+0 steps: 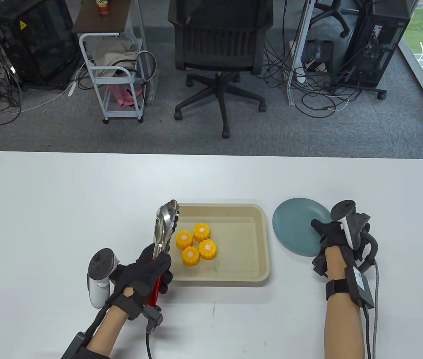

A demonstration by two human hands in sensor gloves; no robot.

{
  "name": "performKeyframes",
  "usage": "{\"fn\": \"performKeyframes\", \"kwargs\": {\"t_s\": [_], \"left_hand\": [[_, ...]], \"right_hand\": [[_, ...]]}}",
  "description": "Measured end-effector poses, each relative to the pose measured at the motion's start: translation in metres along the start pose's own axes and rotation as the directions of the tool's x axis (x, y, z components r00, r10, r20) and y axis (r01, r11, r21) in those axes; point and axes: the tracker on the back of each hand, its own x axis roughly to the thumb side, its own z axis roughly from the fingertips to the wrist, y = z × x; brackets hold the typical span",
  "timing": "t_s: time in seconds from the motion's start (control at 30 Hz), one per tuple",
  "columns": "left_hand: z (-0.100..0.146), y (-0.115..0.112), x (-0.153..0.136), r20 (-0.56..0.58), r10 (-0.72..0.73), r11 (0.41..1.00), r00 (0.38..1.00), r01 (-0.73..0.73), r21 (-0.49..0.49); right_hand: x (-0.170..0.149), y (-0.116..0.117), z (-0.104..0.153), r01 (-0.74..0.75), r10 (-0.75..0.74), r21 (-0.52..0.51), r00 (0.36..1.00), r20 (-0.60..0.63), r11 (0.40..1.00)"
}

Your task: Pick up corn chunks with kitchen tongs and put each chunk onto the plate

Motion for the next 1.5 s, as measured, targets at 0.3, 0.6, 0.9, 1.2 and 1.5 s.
{"fn": "performKeyframes", "kwargs": {"t_s": [0.3, 0.6, 0.9, 1.2, 1.5], "left_hand": [[0.004, 0.006, -0.001, -0.017, 0.001, 0.999, 1.000, 0.000, 0.039], [0.011, 0.011, 0.002, -0.031, 0.028, 0.995, 0.999, -0.025, 0.093], [0.011, 0.007, 0.006, -0.014, 0.039, 0.996, 0.999, -0.037, 0.085], [0.010, 0.011, 0.004, -0.035, 0.027, 0.993, 0.999, -0.023, 0.113], [0.010, 0.012, 0.006, -0.043, -0.041, 0.994, 0.998, 0.045, 0.104]], "right_hand": [[0.008, 0.027, -0.005, 0.018, -0.009, 0.096, 0.996, -0.093, 0.995], [-0.013, 0.020, -0.007, 0.281, -0.244, 0.160, 0.946, -0.214, 0.946], [-0.031, -0.012, 0.018, 0.938, -0.884, 0.127, 0.346, -0.313, 0.322], [-0.026, -0.070, 0.077, 0.964, -0.970, 0.265, 0.066, -0.232, 0.002], [-0.017, -0.035, 0.176, 0.870, -0.914, 0.372, -0.185, -0.362, -0.323]]}}
